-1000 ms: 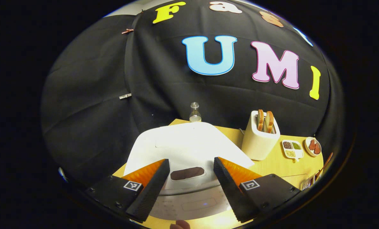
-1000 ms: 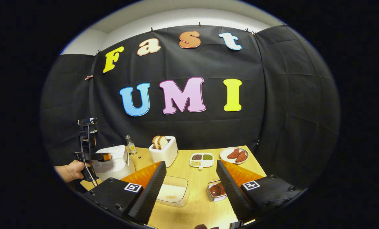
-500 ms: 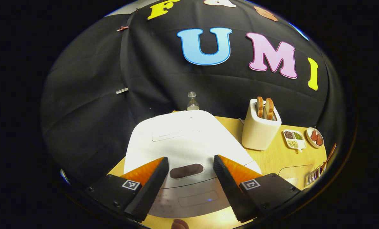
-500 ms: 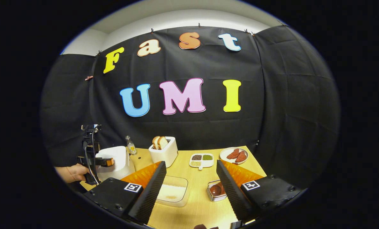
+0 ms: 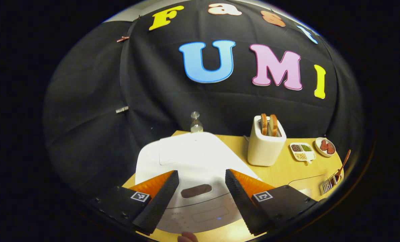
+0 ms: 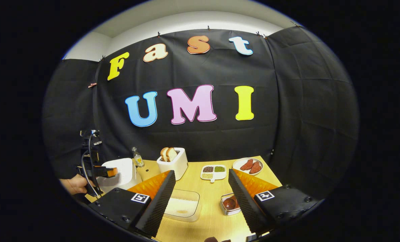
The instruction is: Close the left gripper, press the button to open the rice cooker; take a wooden spoon from the chopstick holder with the right hand, scoop a spoonful of rice and pour it into the rice cooker, then put the wooden spoon back into the chopstick holder.
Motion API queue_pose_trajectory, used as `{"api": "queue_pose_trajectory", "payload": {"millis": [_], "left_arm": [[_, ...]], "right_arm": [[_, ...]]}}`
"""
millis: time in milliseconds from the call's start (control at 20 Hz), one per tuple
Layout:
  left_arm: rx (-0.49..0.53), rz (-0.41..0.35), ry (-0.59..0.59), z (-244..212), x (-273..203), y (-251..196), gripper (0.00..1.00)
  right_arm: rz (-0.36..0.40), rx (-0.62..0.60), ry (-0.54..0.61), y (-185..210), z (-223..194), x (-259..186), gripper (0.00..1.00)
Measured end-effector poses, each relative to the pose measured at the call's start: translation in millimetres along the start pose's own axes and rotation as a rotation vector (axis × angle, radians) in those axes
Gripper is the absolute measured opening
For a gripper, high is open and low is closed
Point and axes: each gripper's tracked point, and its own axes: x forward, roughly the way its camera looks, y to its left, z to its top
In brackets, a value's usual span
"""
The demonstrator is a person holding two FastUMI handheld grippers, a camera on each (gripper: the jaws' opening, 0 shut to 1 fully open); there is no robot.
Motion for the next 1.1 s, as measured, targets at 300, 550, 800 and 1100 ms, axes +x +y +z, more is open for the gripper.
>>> {"api": "queue_pose_trajectory", "payload": {"millis": [300, 550, 800, 1100], "left_arm": [[-0.008, -0.121, -0.201, 62.4, -59.5, -27.3, 0.96], [-0.007, -0.218, -0.291, 85.6, -111.9, -54.4, 0.96], [-0.028, -0.294, -0.367, 102.0, -158.5, -71.8, 0.96], [-0.041, -0.368, -0.359, 91.6, -188.1, -94.6, 0.96]], "right_arm": [[-0.007, -0.009, -0.033, -2.2, 12.0, 0.5, 0.98], [-0.015, -0.018, -0.069, -0.9, 20.3, 3.0, 0.98], [-0.023, -0.047, -0.105, 7.3, 30.3, -0.6, 0.98], [-0.042, -0.086, -0.129, 13.3, 32.8, -9.0, 0.98]]}}
